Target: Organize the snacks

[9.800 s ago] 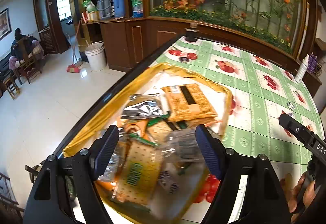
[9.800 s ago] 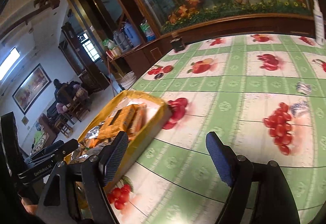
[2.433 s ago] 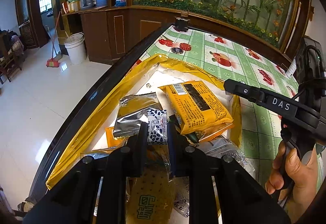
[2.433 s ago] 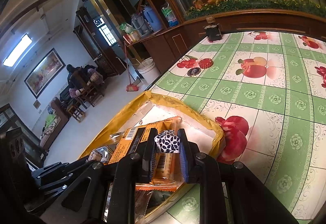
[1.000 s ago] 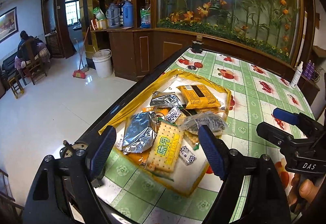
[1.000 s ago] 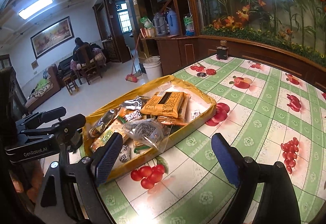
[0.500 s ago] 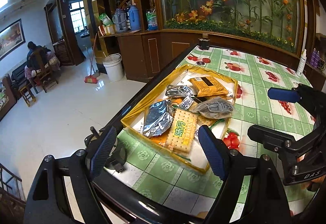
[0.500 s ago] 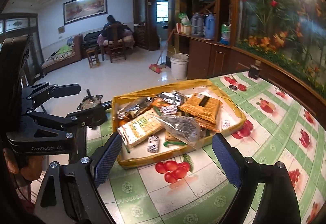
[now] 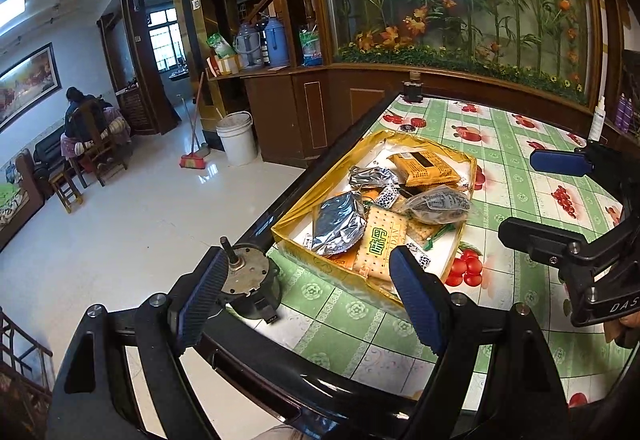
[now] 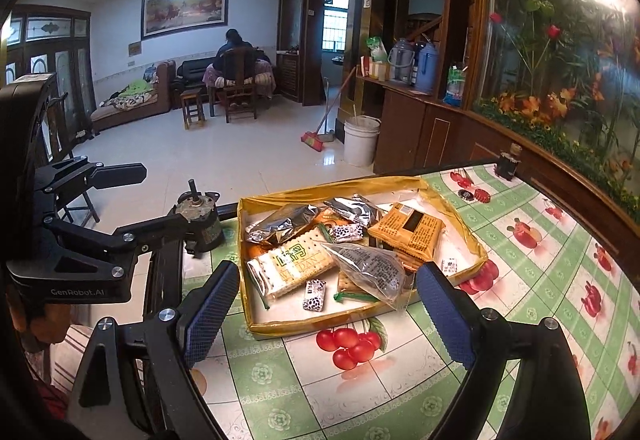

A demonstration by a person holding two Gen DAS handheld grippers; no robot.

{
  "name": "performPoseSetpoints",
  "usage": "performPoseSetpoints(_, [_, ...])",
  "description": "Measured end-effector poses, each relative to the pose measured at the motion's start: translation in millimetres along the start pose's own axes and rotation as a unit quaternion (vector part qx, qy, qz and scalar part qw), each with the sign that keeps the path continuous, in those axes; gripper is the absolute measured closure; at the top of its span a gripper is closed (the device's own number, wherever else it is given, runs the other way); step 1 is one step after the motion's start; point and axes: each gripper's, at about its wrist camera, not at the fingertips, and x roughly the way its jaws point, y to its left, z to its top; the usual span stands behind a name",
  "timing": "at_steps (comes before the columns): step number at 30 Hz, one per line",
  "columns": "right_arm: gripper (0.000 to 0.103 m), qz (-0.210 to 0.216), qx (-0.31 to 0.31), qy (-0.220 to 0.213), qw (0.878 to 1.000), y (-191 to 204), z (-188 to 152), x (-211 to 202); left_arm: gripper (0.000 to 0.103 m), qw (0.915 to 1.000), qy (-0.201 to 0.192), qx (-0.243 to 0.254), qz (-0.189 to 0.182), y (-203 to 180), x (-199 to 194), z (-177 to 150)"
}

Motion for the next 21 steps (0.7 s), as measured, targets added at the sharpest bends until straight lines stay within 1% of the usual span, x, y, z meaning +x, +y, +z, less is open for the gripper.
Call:
performPoseSetpoints(7, [0.011, 0.003, -0.023, -0.007, 1.000, 10, 4, -5, 0.020, 1.0000, -0.007, 0.002, 0.003, 1, -8, 0])
performPoseSetpoints(21, [0.010, -0.002, -0.050, -0.003, 0.999, 20, 7, -6, 0.020, 0.9998, -0.018, 0.002, 0.003, 0, -17, 2])
